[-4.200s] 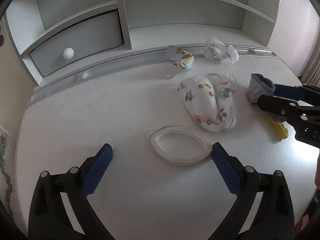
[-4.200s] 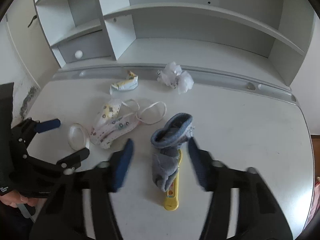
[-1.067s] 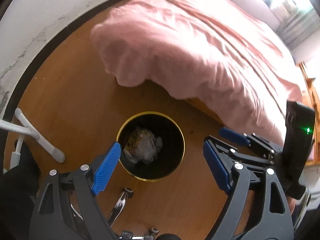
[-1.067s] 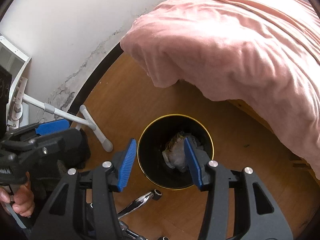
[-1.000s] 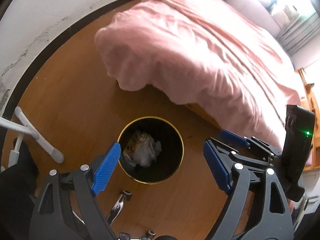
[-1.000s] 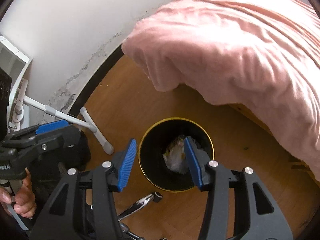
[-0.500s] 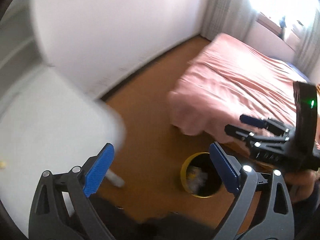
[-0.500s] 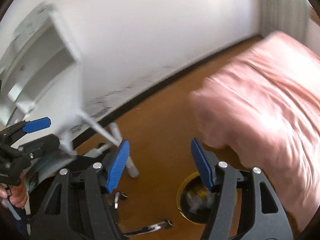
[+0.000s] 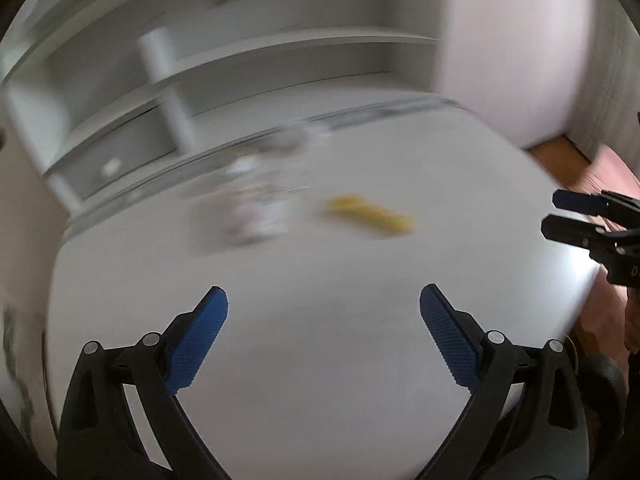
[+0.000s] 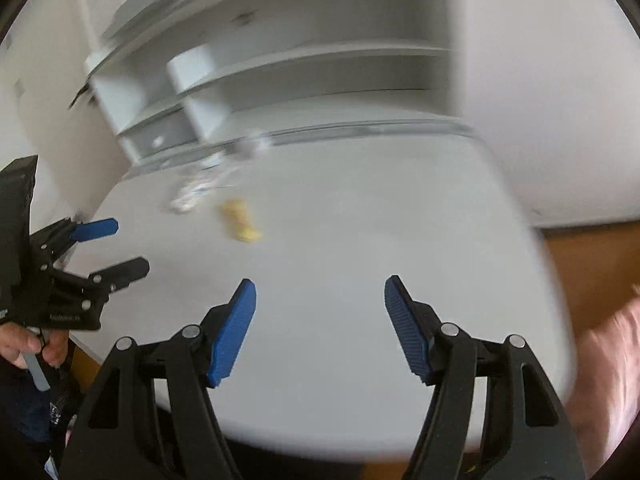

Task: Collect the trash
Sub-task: 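Move both open tools back to the desk, then grasp the printed face mask with left tool while right tool grasps the yellow toy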

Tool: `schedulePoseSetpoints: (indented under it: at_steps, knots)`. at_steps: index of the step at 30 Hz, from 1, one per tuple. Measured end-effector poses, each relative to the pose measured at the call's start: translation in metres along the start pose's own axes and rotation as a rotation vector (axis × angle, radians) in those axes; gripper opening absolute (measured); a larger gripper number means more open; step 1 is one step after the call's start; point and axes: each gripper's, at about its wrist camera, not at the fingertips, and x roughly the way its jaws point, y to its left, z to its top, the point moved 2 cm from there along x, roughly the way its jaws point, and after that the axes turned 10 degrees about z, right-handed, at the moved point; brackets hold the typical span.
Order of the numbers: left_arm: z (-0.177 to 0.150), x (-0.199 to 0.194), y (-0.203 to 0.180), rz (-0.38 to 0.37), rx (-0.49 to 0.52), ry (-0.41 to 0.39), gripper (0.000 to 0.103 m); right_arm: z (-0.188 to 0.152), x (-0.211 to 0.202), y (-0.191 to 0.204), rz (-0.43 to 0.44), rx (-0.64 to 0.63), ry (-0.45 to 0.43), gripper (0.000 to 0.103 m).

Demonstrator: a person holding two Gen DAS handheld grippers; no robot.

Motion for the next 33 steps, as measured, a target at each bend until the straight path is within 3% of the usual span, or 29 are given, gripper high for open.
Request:
schedulePoseSetpoints:
  at_steps: [4,9,14,16,17,21,26,28,29,30,33]
  knots:
    - [-0.001,0.027,0.060,0.036,-0.075,0.035,0.094,0.032,0.071,0.036,0.017,-0.060,0.067,0.065]
    - [-0.005,0.058,0.075,0.006,-0.094,0.072,0.094,0.051,0.121,0.046,-0.001,-0.100,0.127,0.058]
    - [0.013,0.088,0.053,-0.030,-0.063,0.090,0.094,0.049,0.134,0.048,-0.031,-0.149,0.133,0.047]
    - [0.022,0.097,0.051,-0.033,-0.052,0.090,0.094,0.049,0.135,0.048,-0.042,-0.176,0.125,0.032]
    - [0.027,0.103,0.049,-0.036,-0.052,0.092,0.094,0.050,0.136,0.046,-0.035,-0.177,0.123,0.018]
    - [0.039,0.123,0.048,-0.052,-0.079,0.127,0.094,0.049,0.132,0.041,-0.022,-0.171,0.117,0.016]
    - [0.049,0.131,0.047,-0.043,-0.111,0.117,0.093,0.047,0.122,0.038,0.008,-0.144,0.095,0.016]
    - [0.050,0.131,0.046,-0.038,-0.112,0.102,0.079,0.046,0.117,0.039,0.015,-0.138,0.088,0.016]
    - [0.049,0.128,0.043,-0.016,-0.093,0.090,0.059,0.044,0.111,0.037,0.014,-0.130,0.085,0.016]
    - [0.049,0.126,0.041,-0.012,-0.085,0.091,0.046,0.043,0.107,0.036,0.016,-0.121,0.081,0.016]
    - [0.048,0.118,0.038,-0.061,-0.111,0.110,0.031,0.035,0.082,0.026,0.004,-0.091,0.057,0.016]
